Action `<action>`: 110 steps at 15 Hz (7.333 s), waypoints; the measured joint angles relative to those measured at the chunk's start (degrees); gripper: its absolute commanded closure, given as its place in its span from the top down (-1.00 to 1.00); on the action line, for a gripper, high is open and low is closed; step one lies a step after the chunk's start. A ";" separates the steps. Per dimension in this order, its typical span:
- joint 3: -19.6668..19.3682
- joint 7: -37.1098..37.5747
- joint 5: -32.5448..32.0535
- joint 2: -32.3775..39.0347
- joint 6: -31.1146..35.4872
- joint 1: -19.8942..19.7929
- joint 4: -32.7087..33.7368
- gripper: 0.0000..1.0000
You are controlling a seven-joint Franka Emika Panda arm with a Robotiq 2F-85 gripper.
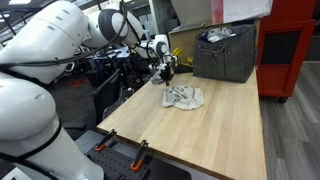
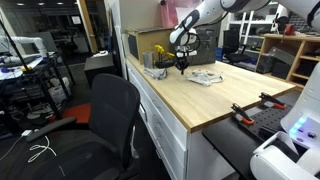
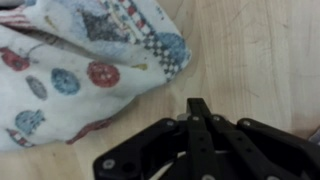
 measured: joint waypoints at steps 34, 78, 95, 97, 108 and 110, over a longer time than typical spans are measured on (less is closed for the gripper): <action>-8.33 11.98 -5.09 -5.30 -4.68 0.93 -12.60 -1.00; -11.88 25.78 -10.58 -15.80 -21.70 -2.12 -15.96 -1.00; -9.31 -10.91 -25.24 -21.27 -9.10 -1.69 -16.26 -0.44; -9.21 -13.75 -25.52 -23.14 -9.10 -1.99 -16.62 -0.18; -7.70 -15.94 -29.25 -34.20 -15.22 -2.01 -23.89 1.00; -7.31 -15.92 -29.25 -35.44 -15.95 -2.07 -24.86 1.00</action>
